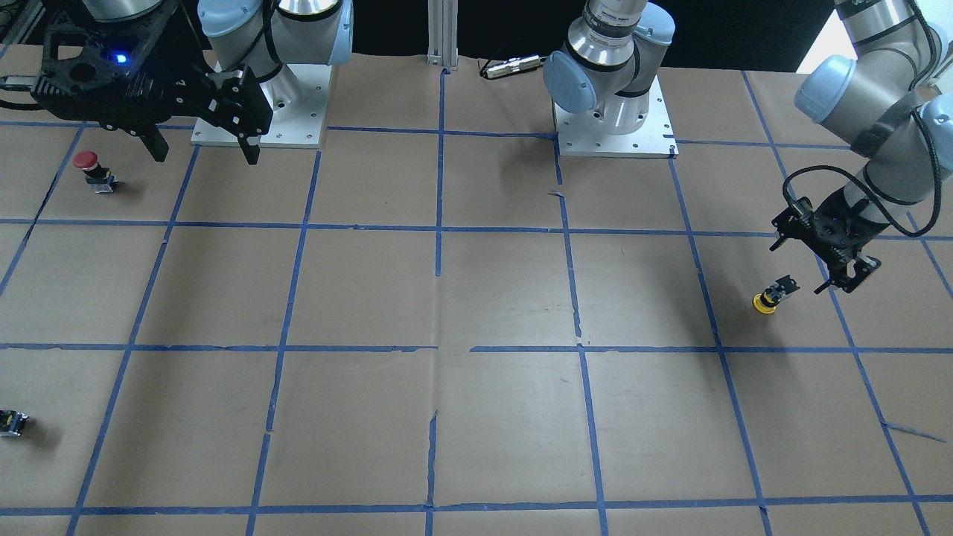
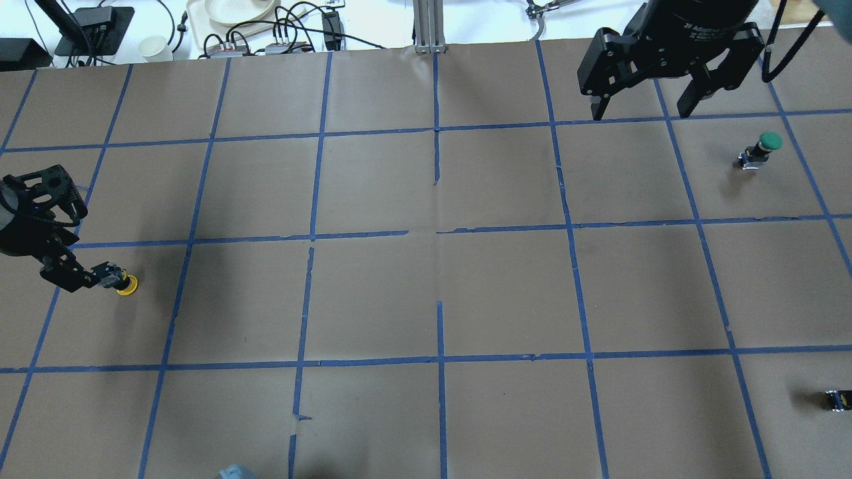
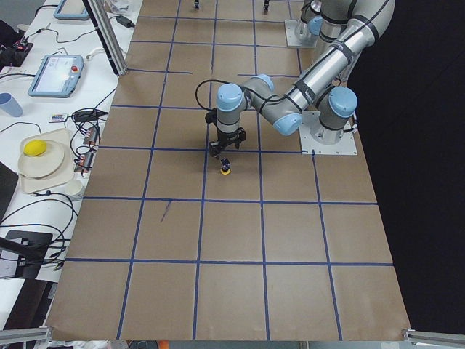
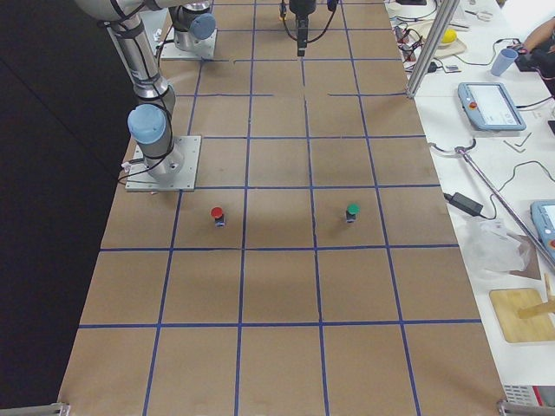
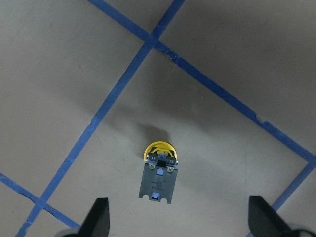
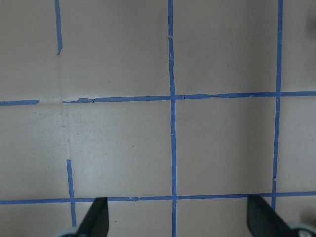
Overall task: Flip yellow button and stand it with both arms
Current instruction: 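Close the left gripper on the yellow button's base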
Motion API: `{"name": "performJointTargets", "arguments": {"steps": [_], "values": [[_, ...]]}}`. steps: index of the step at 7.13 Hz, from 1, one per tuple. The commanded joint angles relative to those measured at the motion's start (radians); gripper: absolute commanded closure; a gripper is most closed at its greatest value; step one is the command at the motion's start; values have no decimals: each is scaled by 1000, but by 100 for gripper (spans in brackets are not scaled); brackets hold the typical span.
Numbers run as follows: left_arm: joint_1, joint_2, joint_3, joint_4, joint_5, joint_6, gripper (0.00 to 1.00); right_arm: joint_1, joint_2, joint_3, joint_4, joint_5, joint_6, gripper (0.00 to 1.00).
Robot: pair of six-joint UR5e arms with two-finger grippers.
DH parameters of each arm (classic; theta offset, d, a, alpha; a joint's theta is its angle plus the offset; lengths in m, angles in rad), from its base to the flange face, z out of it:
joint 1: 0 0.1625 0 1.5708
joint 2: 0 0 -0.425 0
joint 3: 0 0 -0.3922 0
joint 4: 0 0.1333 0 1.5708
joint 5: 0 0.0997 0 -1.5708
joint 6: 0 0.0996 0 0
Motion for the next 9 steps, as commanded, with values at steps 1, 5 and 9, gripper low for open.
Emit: {"name": "performJointTargets", "arguments": {"steps": [1, 5, 9], "values": [[15, -36, -9, 7, -24, 92, 2, 0, 2, 2, -2, 0, 0, 0], [15, -80, -13, 48, -19, 140, 18, 0, 0, 6, -2, 2, 0, 0], [15, -83, -9, 56, -19, 152, 84, 0, 0, 6, -2, 2, 0, 0]]}}
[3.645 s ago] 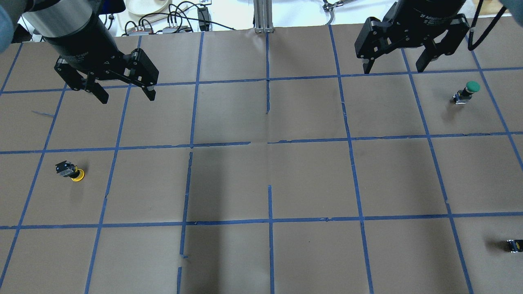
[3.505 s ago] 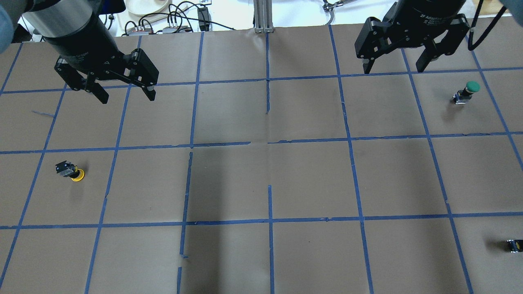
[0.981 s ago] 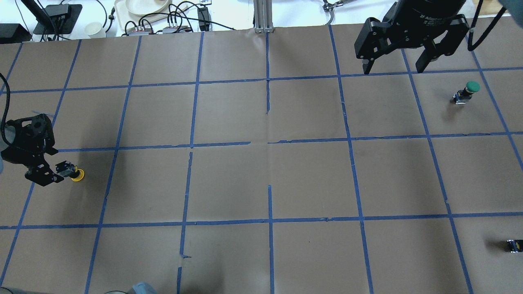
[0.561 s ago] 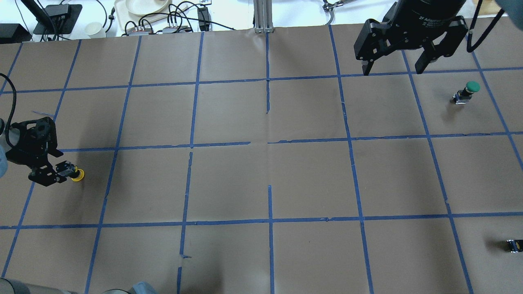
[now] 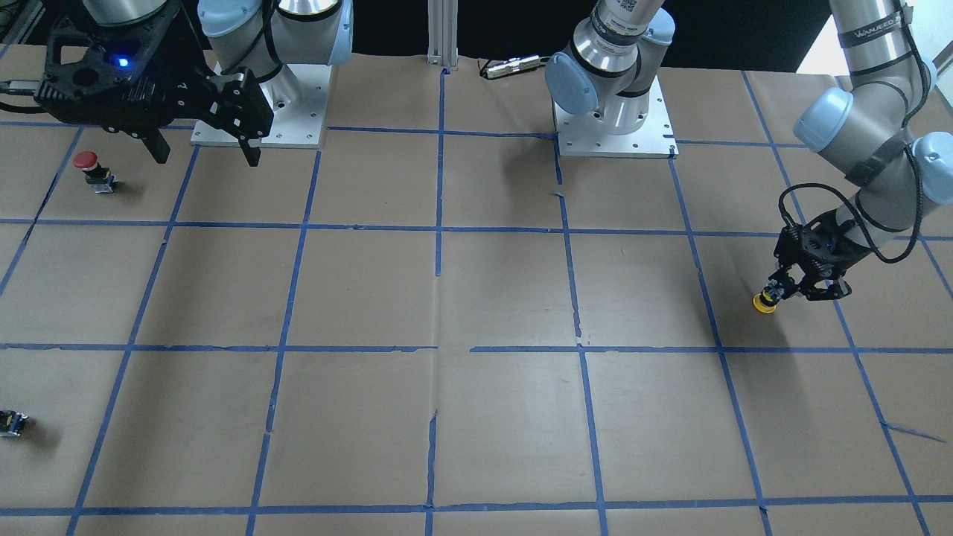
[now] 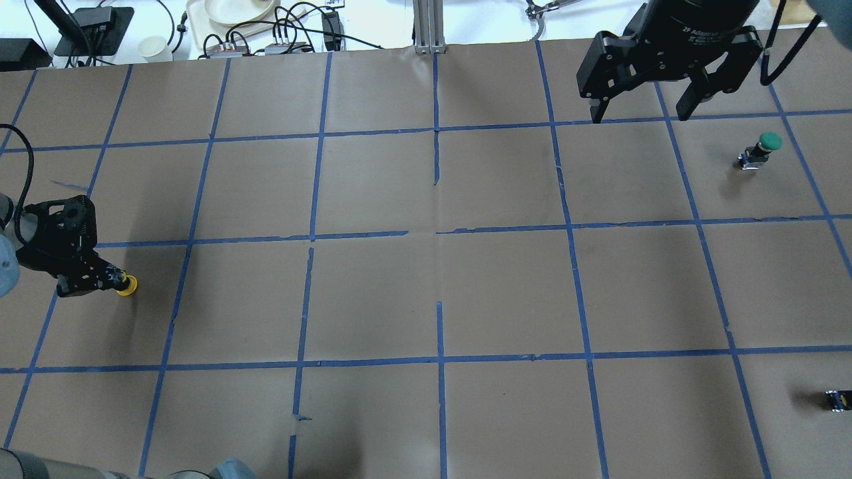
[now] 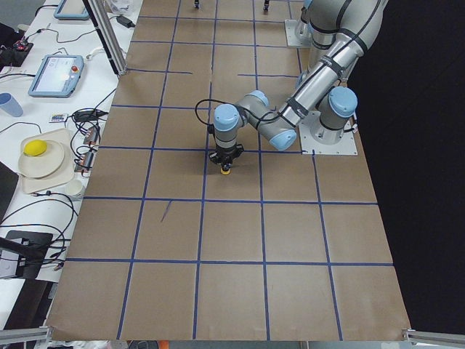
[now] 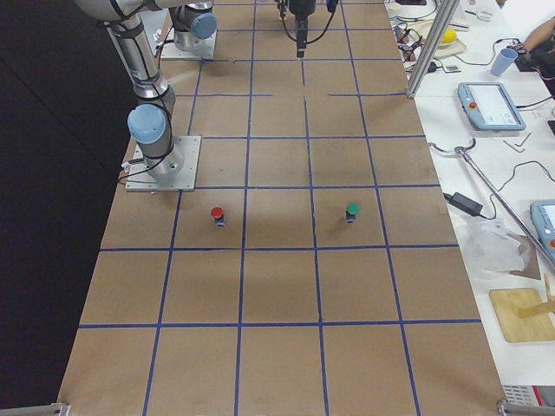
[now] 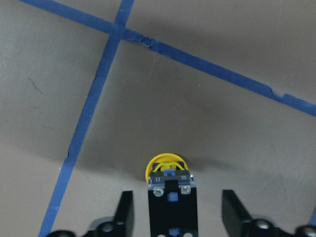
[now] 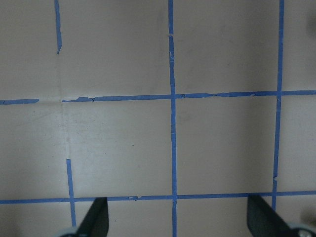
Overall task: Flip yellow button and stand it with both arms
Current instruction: 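Close the left gripper on the yellow button's base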
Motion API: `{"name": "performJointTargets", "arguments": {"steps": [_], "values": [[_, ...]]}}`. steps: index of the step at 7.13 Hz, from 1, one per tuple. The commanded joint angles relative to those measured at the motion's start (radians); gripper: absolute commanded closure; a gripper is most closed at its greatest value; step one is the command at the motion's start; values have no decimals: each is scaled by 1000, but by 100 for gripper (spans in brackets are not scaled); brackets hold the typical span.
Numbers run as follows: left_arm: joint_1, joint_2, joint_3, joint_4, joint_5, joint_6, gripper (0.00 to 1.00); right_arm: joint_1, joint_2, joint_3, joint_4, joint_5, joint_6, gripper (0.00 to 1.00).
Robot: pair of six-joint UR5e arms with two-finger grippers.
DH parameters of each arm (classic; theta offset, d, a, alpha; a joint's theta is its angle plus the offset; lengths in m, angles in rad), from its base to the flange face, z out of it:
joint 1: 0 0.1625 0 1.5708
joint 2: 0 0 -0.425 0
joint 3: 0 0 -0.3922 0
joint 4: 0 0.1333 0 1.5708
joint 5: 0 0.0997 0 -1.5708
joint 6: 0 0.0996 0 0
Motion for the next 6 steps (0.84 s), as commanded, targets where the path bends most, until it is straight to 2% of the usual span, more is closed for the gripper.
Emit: {"name": "performJointTargets", "arguments": {"steps": [1, 2, 3, 4, 5, 6], "values": [[0, 1, 6, 1, -5, -5, 89, 0, 0, 0, 0, 0, 0, 0], [0, 4, 11, -13, -12, -17, 92, 0, 0, 0, 0, 1, 2, 0], [0, 1, 0, -56, -90, -22, 92, 0, 0, 0, 0, 1, 0, 0], [-17, 38, 18, -184, -142, -91, 93, 0, 2, 0, 0, 1, 0, 0], [-26, 38, 44, -235, -219, -192, 94, -2, 5, 0, -15, 0, 0, 0], [-75, 56, 69, -340, -288, -298, 94, -6, 2, 2, -12, 0, -2, 0]]}}
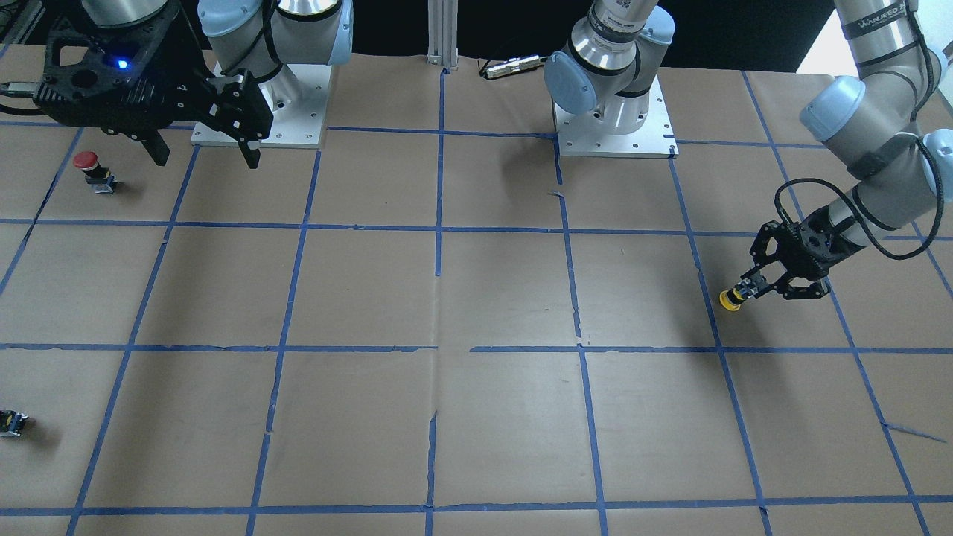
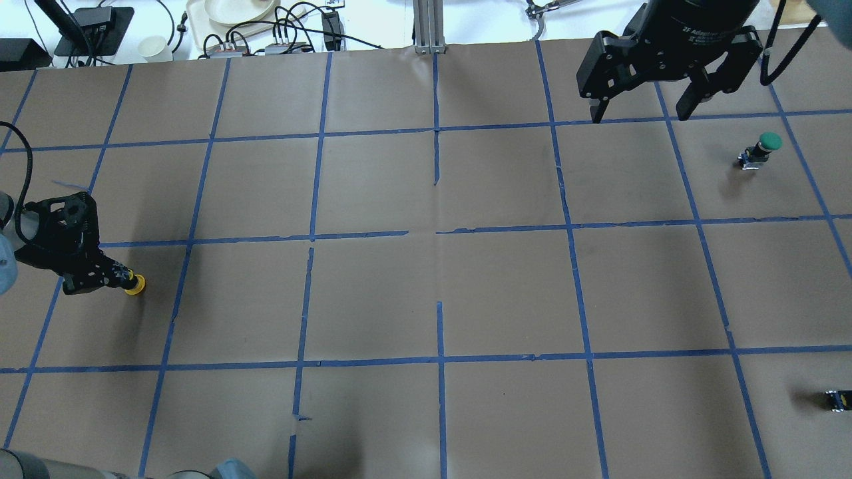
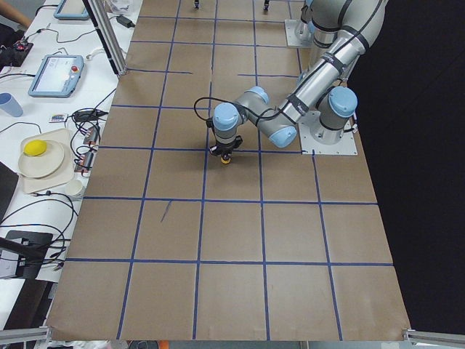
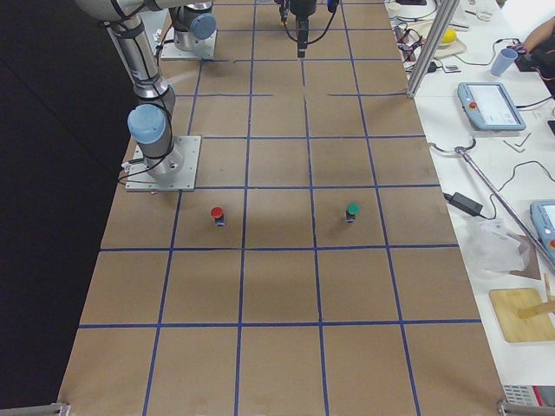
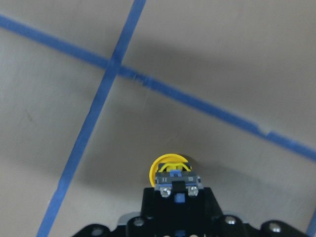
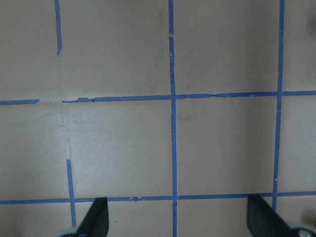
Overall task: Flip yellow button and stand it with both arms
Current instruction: 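Lift the yellow button and carry it toward the table center with the left gripper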
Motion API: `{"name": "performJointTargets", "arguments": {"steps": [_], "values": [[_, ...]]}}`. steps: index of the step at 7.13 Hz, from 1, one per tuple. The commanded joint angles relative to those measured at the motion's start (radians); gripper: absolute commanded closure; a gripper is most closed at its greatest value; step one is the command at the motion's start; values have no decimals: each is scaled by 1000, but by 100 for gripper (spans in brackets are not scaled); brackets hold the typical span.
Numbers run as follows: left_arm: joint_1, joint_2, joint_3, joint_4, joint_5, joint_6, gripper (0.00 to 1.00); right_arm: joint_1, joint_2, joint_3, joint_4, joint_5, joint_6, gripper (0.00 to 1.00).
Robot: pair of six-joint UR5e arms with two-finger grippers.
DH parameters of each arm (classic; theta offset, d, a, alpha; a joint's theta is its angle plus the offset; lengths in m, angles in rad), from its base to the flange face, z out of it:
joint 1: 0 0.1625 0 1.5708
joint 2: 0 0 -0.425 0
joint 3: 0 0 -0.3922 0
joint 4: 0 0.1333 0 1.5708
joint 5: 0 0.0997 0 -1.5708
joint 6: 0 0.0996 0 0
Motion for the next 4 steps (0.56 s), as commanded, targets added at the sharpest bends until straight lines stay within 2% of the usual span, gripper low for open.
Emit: {"name": "performJointTargets", "arguments": {"steps": [1, 3, 4], "values": [[-107, 55, 53, -205, -121, -206, 94, -9, -1, 1, -6, -1, -3, 0], [-152, 127, 69, -455, -318, -334, 94, -12, -1, 0, -7, -1, -1, 0], [-178, 164, 68, -566, -470, -400, 94, -16, -1, 0, -6, 1, -1, 0]]}}
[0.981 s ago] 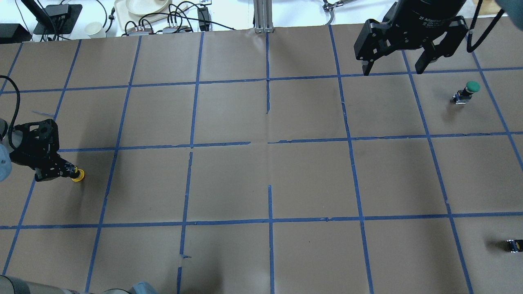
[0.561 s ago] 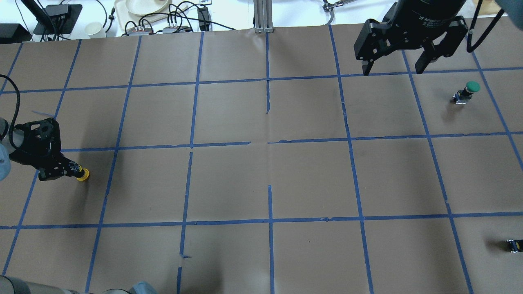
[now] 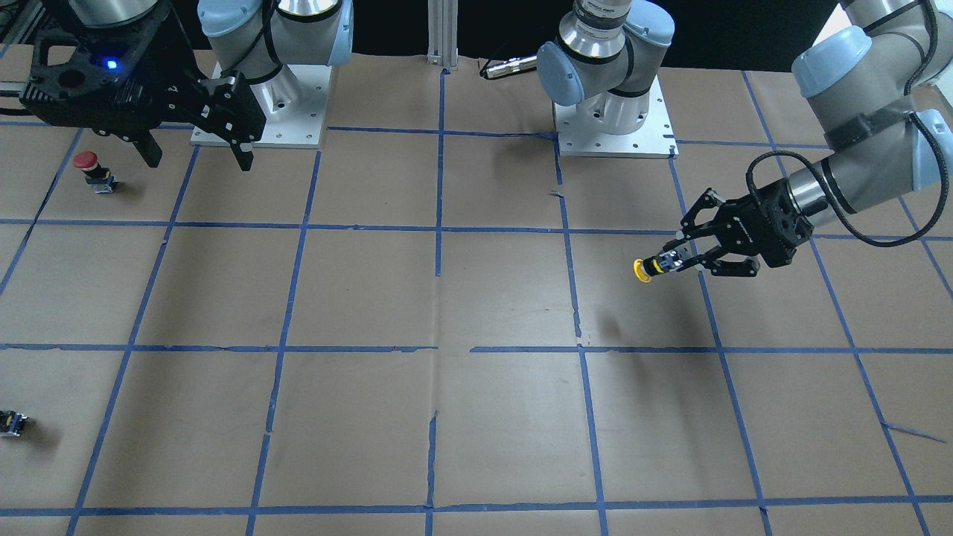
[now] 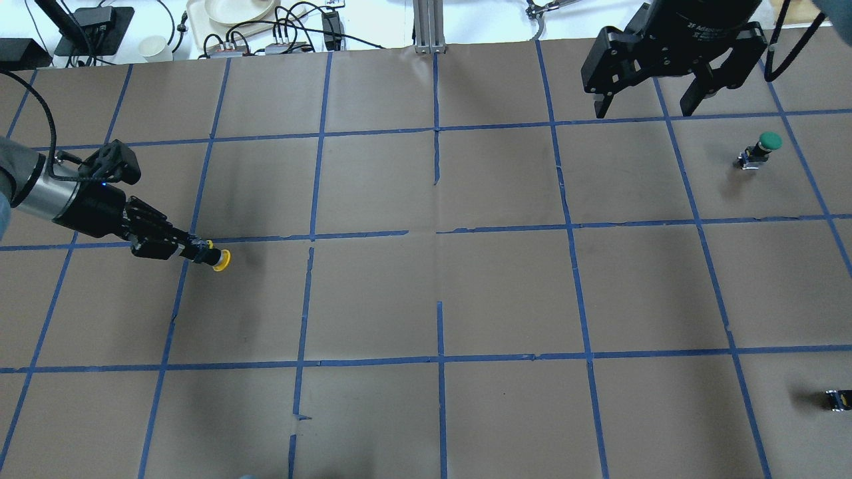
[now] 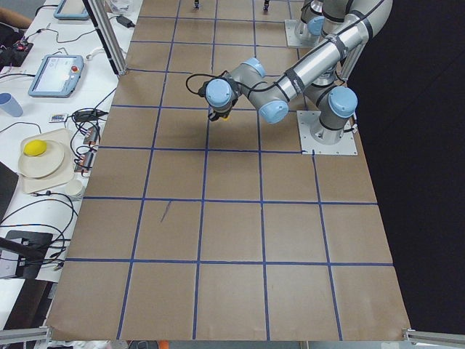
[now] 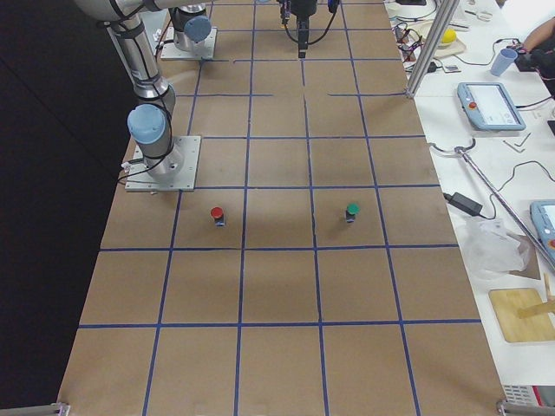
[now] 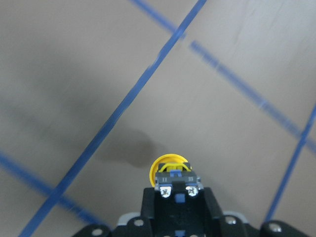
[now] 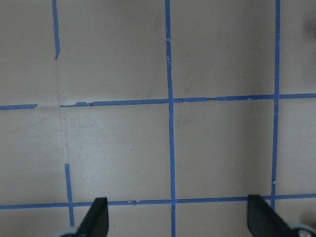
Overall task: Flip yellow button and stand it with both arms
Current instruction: 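Lift the yellow button and carry it toward the table center with the left gripper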
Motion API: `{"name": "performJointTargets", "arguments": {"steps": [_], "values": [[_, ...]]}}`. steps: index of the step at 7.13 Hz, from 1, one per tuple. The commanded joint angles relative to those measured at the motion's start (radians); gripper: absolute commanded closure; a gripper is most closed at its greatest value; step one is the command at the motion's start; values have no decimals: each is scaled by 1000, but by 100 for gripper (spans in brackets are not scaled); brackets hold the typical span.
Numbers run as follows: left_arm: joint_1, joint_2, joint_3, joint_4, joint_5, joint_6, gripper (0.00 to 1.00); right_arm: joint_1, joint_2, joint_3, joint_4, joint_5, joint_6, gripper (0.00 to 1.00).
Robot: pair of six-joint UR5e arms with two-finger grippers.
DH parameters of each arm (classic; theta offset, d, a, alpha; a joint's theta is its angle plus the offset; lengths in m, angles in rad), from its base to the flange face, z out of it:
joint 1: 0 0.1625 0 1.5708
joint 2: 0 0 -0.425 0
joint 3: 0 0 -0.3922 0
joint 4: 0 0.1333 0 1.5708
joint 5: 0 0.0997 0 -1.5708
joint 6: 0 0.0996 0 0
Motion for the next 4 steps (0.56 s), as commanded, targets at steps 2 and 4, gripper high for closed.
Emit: {"name": "performJointTargets", "arguments": {"steps": [2, 4], "values": [[-115, 87, 5, -349, -459, -126, 94, -9, -1, -3, -1, 0, 0, 0], [-194, 117, 3, -524, -652, -117, 94, -55, -4, -8, 0, 13, 0, 0]]}}
